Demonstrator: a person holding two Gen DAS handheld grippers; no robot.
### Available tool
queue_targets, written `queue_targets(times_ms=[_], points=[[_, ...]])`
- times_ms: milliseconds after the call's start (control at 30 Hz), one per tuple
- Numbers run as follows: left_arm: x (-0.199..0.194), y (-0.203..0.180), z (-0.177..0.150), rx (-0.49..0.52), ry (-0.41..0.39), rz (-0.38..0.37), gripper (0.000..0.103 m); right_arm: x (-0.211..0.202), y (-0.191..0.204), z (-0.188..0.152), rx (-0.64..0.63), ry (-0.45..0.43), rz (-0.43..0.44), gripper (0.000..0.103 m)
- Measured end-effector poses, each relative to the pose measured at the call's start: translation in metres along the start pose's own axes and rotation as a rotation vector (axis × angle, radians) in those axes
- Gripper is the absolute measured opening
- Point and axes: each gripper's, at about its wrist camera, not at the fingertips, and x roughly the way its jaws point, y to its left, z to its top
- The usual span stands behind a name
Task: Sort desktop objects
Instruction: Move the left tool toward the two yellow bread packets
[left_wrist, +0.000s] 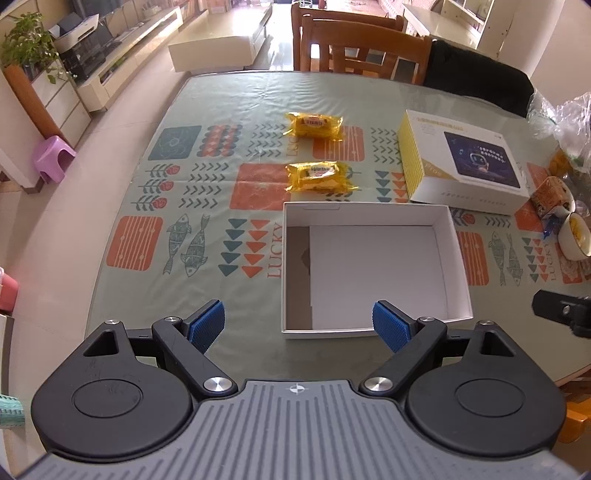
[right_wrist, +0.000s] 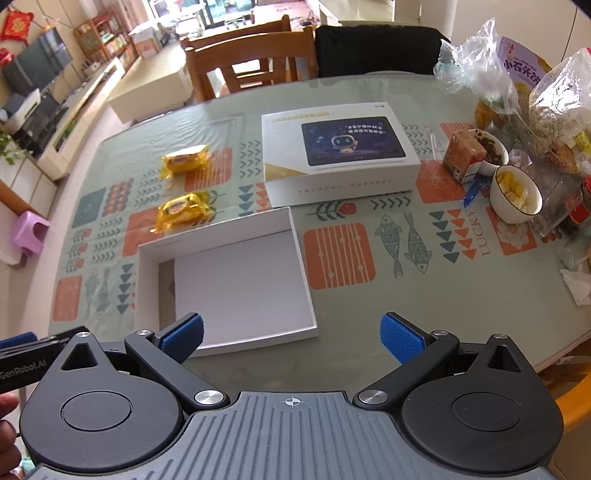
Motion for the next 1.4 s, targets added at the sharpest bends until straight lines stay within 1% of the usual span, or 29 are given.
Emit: queue_targets(times_ms=[167, 267, 333, 467, 667, 933, 1400], points=[[0.001, -0.016, 0.004, 0.033, 0.016, 0.039, 0.103, -0.001, -0.004, 0.005, -0.007, 0.006, 0.001, 0.103], [-0.002, -0.027, 0.008, 0.036, 0.016, 0.018, 0.103, -0.001, -0.006, 0.009, -0.011, 0.009, 0.002, 0.103], [0.000, -0.026, 0.010, 0.022, 0.016, -0.003, 0.103, -0.001, -0.008, 0.011, -0.014, 0.012, 0.003, 0.103], [0.004, -0.033, 0.016, 0.017, 0.026, -0.008, 0.103, 0.000, -0.012, 0.019, -0.027, 0.013, 0.008, 0.103], [0.008, -0.044, 0.022, 0.016, 0.038, -0.008, 0.103, 0.006, -0.012, 0.029, -0.062, 0.026, 0.013, 0.103], [0.011, -0.048, 0.026, -0.005, 0.036, 0.016, 0.103, 0.013, -0.005, 0.038, -0.114, 0.040, 0.026, 0.103], [0.017, -0.058, 0.039, -0.018, 0.040, 0.034, 0.103, 0.022, -0.007, 0.050, -0.155, 0.053, 0.051, 0.103]])
